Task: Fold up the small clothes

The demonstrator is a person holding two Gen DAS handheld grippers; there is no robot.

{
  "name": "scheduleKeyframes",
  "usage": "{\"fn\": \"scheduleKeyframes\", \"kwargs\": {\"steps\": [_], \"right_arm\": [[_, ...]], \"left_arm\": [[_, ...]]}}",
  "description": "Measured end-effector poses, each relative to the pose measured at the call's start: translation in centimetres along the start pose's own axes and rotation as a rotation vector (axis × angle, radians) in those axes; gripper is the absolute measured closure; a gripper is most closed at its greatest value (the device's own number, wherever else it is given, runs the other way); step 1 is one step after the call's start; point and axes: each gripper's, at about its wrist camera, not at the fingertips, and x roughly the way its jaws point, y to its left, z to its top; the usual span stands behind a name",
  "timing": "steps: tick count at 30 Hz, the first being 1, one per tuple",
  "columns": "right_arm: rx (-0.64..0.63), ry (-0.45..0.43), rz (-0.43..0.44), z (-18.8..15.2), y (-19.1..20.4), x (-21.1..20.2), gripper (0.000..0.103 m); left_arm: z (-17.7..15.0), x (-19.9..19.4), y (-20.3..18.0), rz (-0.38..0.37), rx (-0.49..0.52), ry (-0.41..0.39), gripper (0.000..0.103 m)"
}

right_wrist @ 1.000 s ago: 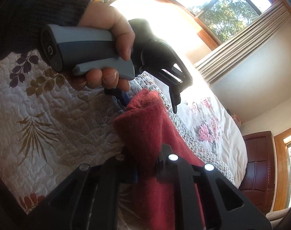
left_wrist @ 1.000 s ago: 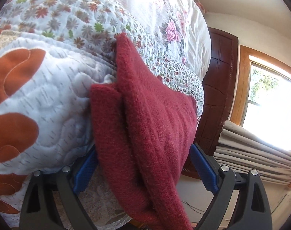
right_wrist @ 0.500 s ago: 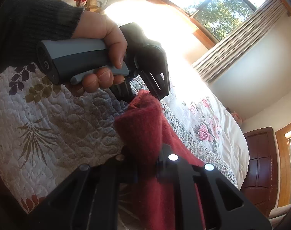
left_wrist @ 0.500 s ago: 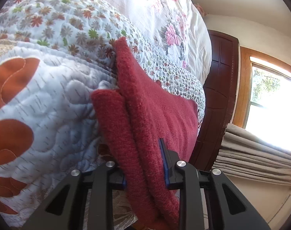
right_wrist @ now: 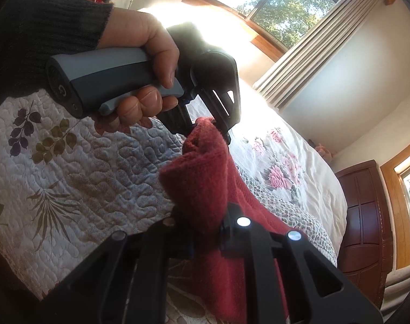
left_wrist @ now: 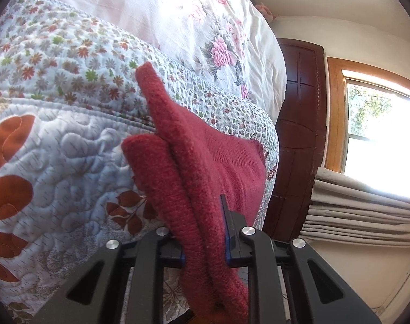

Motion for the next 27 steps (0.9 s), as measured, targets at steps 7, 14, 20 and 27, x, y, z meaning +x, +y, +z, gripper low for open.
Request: {"fn": "scheduleKeyframes", "kwargs": {"steps": [7,14,20,27], "right_arm": [[0.093,-0.024,-0.003,-0.6,-2.7,-1.4,0.092],[0.212,-0.081,0.044,-2.1,-6.6,-2.6,0.092],[0.375,-0.121,0.088,-4.7,-11.5,-3.6,0.092],[0.514,-0.141,0.112,-8.7,-16.6,-4.4,0.092]], "left_arm": [[-0.2,-0.3,-4.9,0.037,0.074,-0.018,0.085],[-1.0,0.3,-10.4,0.137,0.119,-0.056,0.085],[-1.3,2.5,-16.1,0.218,0.177,-0.065,0.085],[-1.4,6.7,-21.4,0.289,0.23,-0.041,0.085]]}}
